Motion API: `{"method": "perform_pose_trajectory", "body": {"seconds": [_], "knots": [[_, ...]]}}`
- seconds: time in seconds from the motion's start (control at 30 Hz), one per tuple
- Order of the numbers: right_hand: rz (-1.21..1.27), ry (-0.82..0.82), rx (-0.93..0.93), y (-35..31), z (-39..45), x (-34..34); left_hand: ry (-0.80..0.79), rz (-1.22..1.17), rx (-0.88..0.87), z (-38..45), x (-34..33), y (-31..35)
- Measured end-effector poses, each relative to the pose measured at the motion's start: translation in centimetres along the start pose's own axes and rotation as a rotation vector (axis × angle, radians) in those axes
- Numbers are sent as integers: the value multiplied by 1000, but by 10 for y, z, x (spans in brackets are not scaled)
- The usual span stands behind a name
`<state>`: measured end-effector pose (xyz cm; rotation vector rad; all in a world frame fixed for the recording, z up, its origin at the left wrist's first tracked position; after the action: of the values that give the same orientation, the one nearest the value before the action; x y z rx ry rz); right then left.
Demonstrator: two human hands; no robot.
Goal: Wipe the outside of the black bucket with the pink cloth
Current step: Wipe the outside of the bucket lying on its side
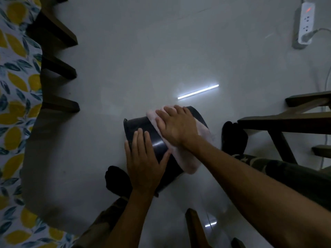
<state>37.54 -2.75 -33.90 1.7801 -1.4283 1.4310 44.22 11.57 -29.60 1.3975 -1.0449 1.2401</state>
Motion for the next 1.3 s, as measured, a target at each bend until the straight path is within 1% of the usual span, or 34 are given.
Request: {"method": "perform_pose_trajectory", "body": {"seconds": [0.1, 0.17, 0.27, 0.3, 0.37, 0.43, 0.5, 0.6, 0.67, 0.73, 0.77, 0.8, 0.83, 0.9, 1.0, 1.07, 1.13, 1.23, 1.3], "knots": [[-101, -155, -98, 22, 33, -3, 20, 17, 23, -14, -6, 8], [-93, -205, -192, 49, 38, -2, 42, 32, 40, -22, -8, 14], [78, -180, -303, 83, 14, 1, 42, -3, 57, -41, -13, 29], [67, -174, -316, 87, -2, -2, 37, -24, 59, -50, -15, 37], [-30, -127, -325, 87, -41, -8, 15, -54, 47, -72, -16, 51], [-99, -120, -363, 88, -79, -15, -12, -73, 29, -93, -14, 61], [-68, -93, -409, 91, -106, -18, -46, -96, 19, -107, -9, 67], [132, 15, -494, 94, -129, -11, -103, -129, 57, -96, 8, 63], [170, 48, -485, 94, -141, -10, -178, -153, 134, -67, 18, 45], [170, 20, -444, 93, -146, -13, -274, -268, 253, -38, 18, 18], [199, 6, -457, 94, -145, -13, -326, -388, 301, -27, 13, 9], [242, 6, -485, 97, -142, -12, -366, -516, 326, -18, 9, 6], [279, 24, -504, 99, -137, -11, -381, -588, 318, -10, 6, 5], [290, 85, -473, 95, -124, -5, -346, -582, 266, 5, 8, 0], [312, 110, -408, 84, -98, 0, -206, -534, 236, 16, 15, -18], [329, 120, -394, 80, -90, 0, -119, -532, 262, 3, 17, -21], [380, 88, -427, 81, -95, -6, -57, -546, 297, -24, 17, -13], [456, 44, -510, 85, -124, -16, -37, -465, 314, -62, 17, -1], [463, 9, -520, 89, -141, -18, -43, -408, 324, -76, 17, 5]]}}
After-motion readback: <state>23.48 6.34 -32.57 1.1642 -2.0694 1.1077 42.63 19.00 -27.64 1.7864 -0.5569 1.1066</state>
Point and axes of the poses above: each hand's wrist, its own z-axis towards the middle knuckle, its own x-axis out of the back of the hand, y = z × x, the point moved 7 cm from there along z, towards the middle knuckle, and after that the axes turned 14 degrees about -x, right-handed, at the moved point
